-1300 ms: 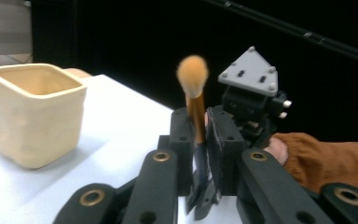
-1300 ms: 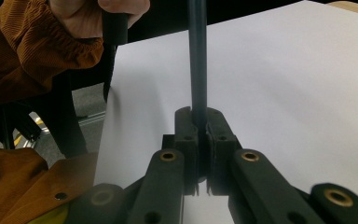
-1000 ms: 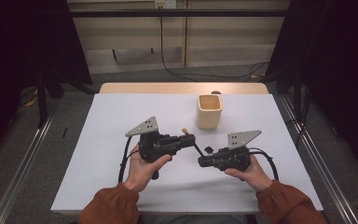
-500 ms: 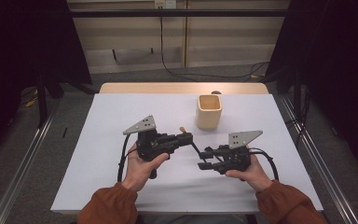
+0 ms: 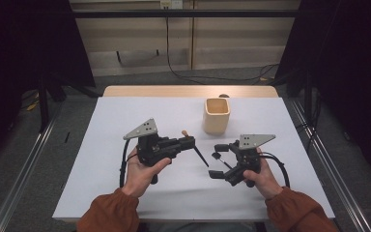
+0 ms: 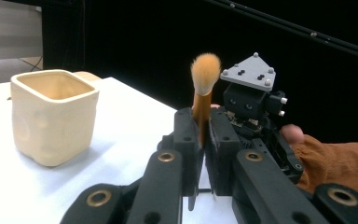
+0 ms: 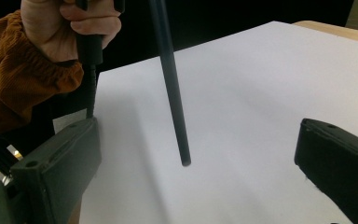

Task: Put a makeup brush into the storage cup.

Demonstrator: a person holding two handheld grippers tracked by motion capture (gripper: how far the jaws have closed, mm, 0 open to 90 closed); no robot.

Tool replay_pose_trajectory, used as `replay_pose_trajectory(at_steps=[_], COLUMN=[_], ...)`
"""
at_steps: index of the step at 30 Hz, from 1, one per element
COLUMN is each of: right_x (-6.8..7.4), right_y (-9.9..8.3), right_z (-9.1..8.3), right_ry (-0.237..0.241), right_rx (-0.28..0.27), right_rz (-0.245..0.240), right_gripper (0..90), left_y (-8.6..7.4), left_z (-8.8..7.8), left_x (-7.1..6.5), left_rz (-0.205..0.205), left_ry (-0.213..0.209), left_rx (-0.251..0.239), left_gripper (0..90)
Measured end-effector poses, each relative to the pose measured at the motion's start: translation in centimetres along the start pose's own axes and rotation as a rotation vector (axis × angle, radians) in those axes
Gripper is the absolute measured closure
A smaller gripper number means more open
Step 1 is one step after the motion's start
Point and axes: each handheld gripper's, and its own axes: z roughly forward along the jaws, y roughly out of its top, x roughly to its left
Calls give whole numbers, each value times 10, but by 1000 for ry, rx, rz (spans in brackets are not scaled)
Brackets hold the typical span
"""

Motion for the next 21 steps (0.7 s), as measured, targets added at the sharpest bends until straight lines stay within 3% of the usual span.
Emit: replay_pose_trajectory(at_steps=[4, 12, 21], right_x=[-1, -3, -3], right_y=[0, -1, -2], right_z=[-2, -14, -24], right_ry=[-34, -68, -95], right_rx=[14, -36, -48], right_rz=[-4, -6, -5], right_gripper=[9, 7, 8], left_y=[3, 9, 12], left_z=[-6, -20, -33], left_x=[1, 4, 10], left_rz=[3, 10, 12], left_ry=[21, 62, 91], left_rx=[6, 3, 18], left_gripper=[843, 843, 843])
